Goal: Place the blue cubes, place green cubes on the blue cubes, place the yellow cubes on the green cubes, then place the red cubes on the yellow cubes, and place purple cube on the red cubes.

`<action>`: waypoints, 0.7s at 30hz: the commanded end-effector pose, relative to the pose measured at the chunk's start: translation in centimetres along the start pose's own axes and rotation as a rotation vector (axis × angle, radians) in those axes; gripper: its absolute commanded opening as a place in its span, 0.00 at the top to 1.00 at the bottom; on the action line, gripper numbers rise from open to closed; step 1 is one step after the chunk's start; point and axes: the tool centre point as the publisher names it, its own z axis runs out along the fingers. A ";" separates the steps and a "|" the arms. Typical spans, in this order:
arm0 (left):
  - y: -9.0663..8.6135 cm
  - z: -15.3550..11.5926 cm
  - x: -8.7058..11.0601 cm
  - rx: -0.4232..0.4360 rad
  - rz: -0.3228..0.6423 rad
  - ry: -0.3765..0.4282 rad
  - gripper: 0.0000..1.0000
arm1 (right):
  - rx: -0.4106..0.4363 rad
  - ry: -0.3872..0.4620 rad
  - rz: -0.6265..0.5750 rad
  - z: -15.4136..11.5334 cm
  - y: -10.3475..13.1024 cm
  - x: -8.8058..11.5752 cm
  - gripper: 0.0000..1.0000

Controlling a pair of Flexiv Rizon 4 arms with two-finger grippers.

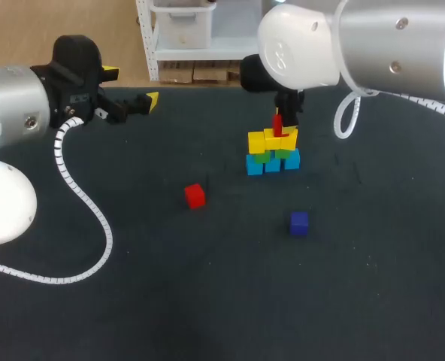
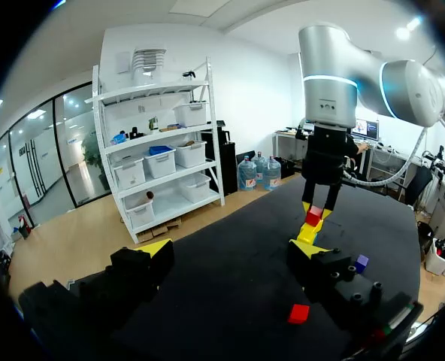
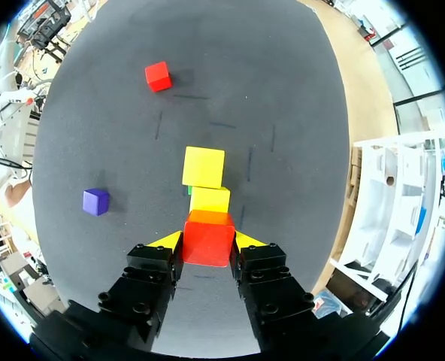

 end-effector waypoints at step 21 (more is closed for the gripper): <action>0.3 -0.1 0.2 0.009 0.002 -0.008 0.00 | 0.006 0.013 -0.009 0.1 0.2 -0.1 0.25</action>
